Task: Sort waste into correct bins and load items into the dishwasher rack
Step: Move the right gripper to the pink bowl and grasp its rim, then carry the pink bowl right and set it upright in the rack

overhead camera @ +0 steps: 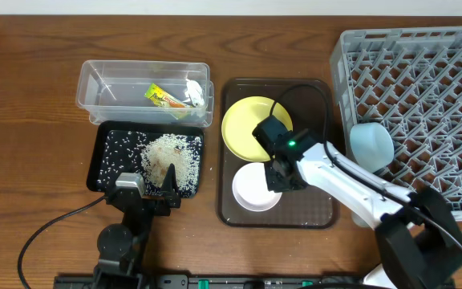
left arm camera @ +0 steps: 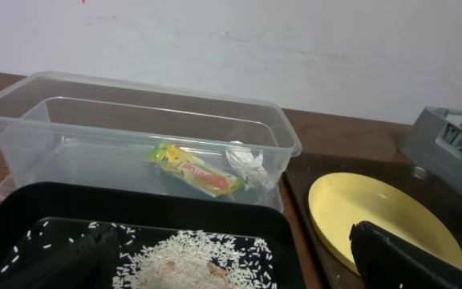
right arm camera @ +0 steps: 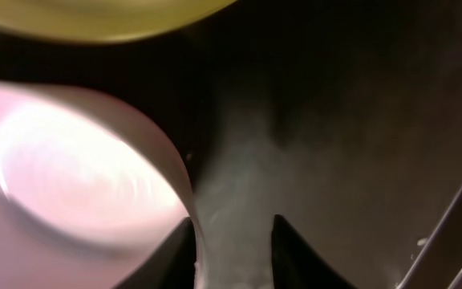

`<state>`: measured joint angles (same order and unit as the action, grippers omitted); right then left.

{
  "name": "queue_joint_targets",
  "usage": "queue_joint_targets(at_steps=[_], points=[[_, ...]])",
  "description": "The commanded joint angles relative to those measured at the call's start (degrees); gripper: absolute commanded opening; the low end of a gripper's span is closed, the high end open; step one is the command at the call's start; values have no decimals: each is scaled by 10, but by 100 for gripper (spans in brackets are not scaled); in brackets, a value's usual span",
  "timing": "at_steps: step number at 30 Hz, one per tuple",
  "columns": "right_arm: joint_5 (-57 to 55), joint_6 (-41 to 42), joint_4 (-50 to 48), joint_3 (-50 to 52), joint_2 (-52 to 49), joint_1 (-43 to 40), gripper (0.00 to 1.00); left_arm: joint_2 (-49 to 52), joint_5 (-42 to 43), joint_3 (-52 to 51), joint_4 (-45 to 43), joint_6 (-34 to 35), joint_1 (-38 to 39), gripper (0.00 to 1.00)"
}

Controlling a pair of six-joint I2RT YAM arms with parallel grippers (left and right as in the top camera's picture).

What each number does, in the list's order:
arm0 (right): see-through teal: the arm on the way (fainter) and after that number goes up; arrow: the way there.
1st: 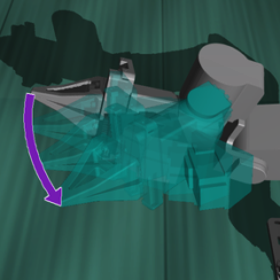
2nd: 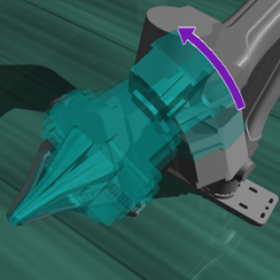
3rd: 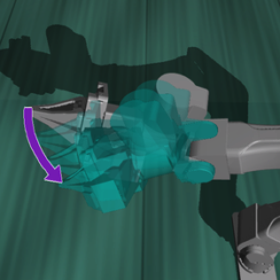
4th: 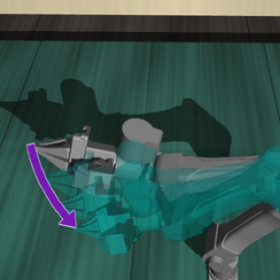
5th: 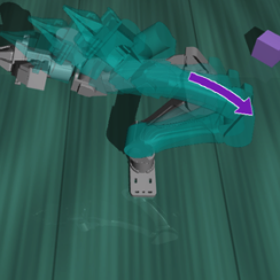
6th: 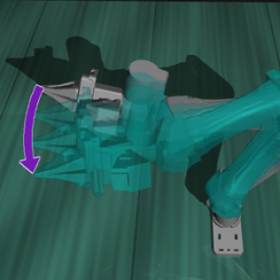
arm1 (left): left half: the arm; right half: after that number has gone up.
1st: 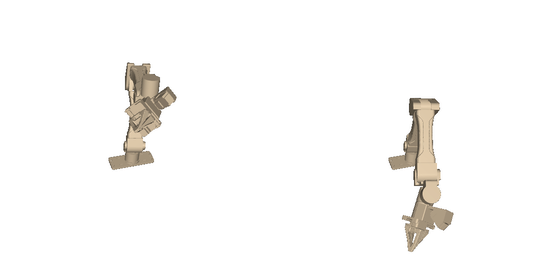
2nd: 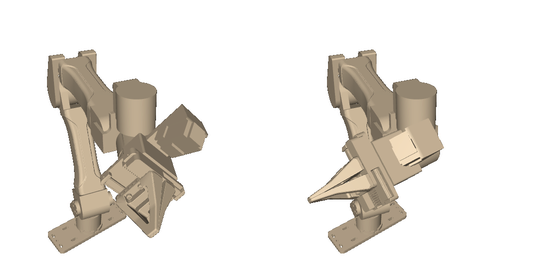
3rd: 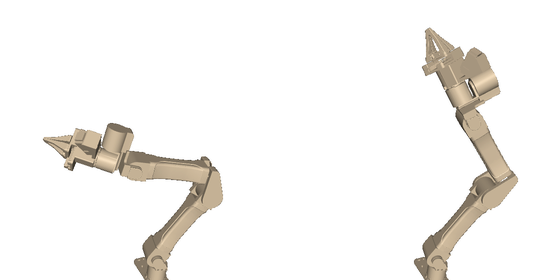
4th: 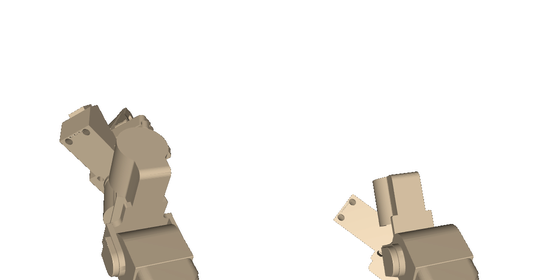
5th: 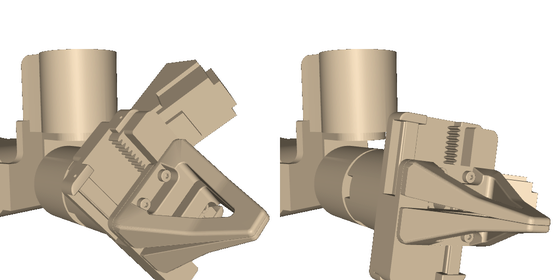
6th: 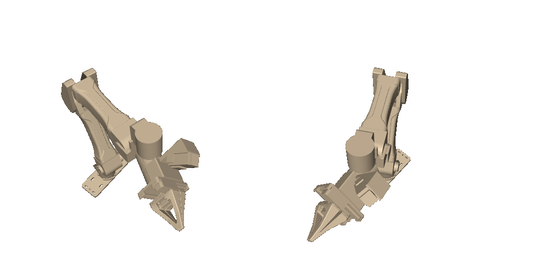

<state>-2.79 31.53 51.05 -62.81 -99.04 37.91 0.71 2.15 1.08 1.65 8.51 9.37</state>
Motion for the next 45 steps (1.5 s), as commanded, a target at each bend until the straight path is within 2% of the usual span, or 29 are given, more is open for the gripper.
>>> queue_joint_targets(at_steps=[1, 5, 7, 8, 14, 18, 20, 25, 29, 35, 40, 45], points=[[11, 6, -17, 0, -11, 6, 21, -1, -16, -9, 24, -10, -3, 94], [35, 6, -35, 0, -29, 20, 15, -1, -16, -9, 24, -10, -3, 94], [34, 6, -30, 0, -34, 26, 4, -1, -16, -9, 24, -10, -3, 94], [33, 6, -27, 0, -34, 26, 1, -1, -16, -9, 24, -10, -3, 94], [-48, 6, 19, -9, 27, 11, 1, -1, -16, -9, 24, -10, -3, 94], [-193, 5, 46, -17, 123, -8, 1, -1, -16, -9, 24, -10, -3, 94], [-302, 6, 38, -17, 175, -19, 1, -1, -16, -9, 24, -10, -3, 94], [-554, 5, -24, -17, 258, -45, 1, -1, -16, -9, 24, -10, -3, 94], [-659, 5, -82, -17, 271, -85, 1, -1, -16, -9, 24, -10, -3, 94], [-669, 0, -138, -17, 231, -198, 1, -1, -16, -9, 24, -10, -3, 94], [-668, -60, -194, -17, 167, -291, 1, -1, -16, -9, 24, -10, -3, 94], [-619, -72, -214, -17, 106, -323, 1, -1, -16, -9, 24, -10, -3, 94]])
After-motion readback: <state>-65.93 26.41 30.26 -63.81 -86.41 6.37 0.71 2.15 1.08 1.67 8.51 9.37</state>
